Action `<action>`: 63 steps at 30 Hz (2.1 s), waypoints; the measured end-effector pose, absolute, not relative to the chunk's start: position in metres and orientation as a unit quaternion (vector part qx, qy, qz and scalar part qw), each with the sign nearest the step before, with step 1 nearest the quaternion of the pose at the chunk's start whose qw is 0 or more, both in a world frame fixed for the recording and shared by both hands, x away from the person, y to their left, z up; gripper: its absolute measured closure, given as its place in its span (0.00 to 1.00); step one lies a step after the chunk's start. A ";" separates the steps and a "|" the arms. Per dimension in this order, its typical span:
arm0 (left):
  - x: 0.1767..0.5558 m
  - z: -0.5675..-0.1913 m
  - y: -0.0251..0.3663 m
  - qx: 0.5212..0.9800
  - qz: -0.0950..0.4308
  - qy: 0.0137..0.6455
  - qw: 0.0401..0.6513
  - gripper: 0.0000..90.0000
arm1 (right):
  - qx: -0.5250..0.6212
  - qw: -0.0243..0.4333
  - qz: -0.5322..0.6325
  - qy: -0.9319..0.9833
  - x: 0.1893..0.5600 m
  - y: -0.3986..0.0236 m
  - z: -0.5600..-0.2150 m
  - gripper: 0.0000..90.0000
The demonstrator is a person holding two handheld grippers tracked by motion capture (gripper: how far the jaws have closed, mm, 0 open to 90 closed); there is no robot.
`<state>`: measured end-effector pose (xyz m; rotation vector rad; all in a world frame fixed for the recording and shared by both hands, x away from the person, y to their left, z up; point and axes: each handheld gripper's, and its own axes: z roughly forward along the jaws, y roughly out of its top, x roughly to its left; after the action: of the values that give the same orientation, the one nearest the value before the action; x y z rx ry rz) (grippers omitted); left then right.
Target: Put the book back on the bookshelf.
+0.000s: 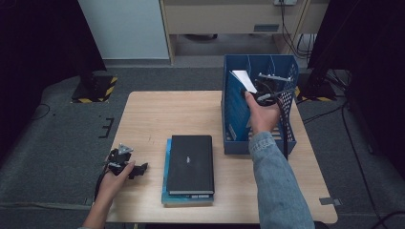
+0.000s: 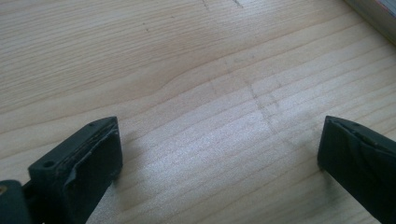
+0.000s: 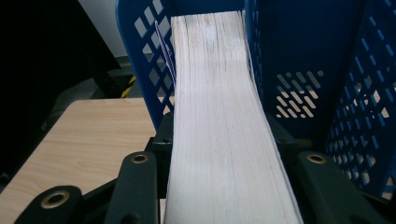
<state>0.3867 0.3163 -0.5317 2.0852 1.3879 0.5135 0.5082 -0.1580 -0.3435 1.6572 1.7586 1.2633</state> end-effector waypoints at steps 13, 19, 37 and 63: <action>0.387 -0.531 0.315 0.784 0.191 0.517 0.286 0.00 | 0.587 0.220 0.463 0.627 0.493 -0.159 -0.353 0.64; 0.387 -0.531 0.315 0.784 0.191 0.516 0.287 0.00 | 0.587 0.221 0.462 0.627 0.491 -0.156 -0.355 0.63; 0.387 -0.531 0.314 0.786 0.189 0.513 0.287 0.00 | 0.586 0.224 0.463 0.626 0.488 -0.153 -0.358 0.57; 0.387 -0.531 0.313 0.787 0.187 0.512 0.287 0.00 | 0.599 0.226 0.449 0.623 0.495 -0.148 -0.349 0.66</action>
<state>0.3875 0.3135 -0.5311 2.1036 1.3689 0.5007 0.4949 -0.1475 -0.3488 1.6512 1.7173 1.2387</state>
